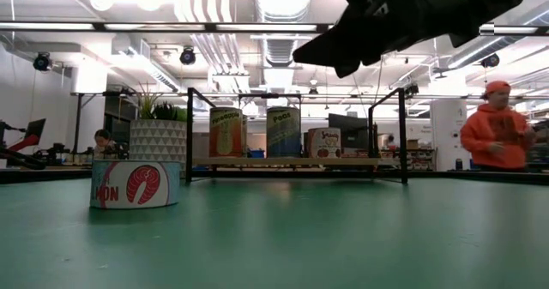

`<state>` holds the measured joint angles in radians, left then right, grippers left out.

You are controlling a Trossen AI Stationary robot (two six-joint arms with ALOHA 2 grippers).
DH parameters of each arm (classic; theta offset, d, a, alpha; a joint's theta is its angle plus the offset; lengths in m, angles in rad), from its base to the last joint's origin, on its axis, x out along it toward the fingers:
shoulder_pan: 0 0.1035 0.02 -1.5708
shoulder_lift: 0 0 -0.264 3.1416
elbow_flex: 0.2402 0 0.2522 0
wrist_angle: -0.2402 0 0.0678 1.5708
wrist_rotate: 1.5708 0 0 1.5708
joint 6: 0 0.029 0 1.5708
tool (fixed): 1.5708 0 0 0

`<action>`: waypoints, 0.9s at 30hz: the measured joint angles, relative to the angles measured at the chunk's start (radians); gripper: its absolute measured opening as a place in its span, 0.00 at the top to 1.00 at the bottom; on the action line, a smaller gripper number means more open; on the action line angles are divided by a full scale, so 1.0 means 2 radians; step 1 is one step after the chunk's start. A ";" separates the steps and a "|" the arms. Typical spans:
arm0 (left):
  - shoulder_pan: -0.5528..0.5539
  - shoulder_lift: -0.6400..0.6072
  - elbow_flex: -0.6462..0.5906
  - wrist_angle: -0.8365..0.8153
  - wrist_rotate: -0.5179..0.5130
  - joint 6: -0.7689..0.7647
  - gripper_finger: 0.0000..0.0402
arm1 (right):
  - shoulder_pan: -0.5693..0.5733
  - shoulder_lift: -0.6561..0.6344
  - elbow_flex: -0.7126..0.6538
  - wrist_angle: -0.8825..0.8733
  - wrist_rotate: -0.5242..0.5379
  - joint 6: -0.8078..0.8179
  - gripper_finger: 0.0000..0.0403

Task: Pick and place cans onto a shelf
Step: Put the canned mushrooms on the shelf

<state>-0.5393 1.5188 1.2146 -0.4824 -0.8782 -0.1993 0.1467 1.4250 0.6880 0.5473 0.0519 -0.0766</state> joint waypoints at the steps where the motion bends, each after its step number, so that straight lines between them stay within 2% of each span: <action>1: -0.002 0.000 0.000 -0.011 0.034 -0.028 1.00 | 0.001 0.000 0.001 -0.008 0.000 -0.001 0.98; 8: -0.015 0.000 0.000 -0.119 0.347 -0.272 1.00 | 0.002 -0.001 0.003 -0.036 0.000 -0.001 0.98; 12: -0.028 0.013 0.000 -0.152 0.404 -0.410 1.00 | 0.002 0.002 0.003 -0.039 0.000 0.003 0.98; 16: -0.053 0.030 0.000 -0.174 0.544 -0.494 1.00 | 0.003 0.002 0.003 -0.040 0.000 0.003 0.98; 19: -0.075 0.041 0.000 -0.188 0.567 -0.524 1.00 | 0.004 0.002 0.003 -0.044 -0.001 0.003 0.98; 23: -0.087 0.060 0.000 -0.215 0.519 -0.591 0.99 | 0.007 0.002 0.003 -0.051 -0.001 0.003 0.98; 27: -0.102 0.078 0.000 -0.222 0.526 -0.618 0.89 | 0.010 0.002 0.003 -0.052 -0.001 0.003 0.98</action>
<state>-0.7440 1.6747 1.2140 -0.9263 0.1734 -1.4355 0.1660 1.4300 0.6937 0.4423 0.0497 -0.0708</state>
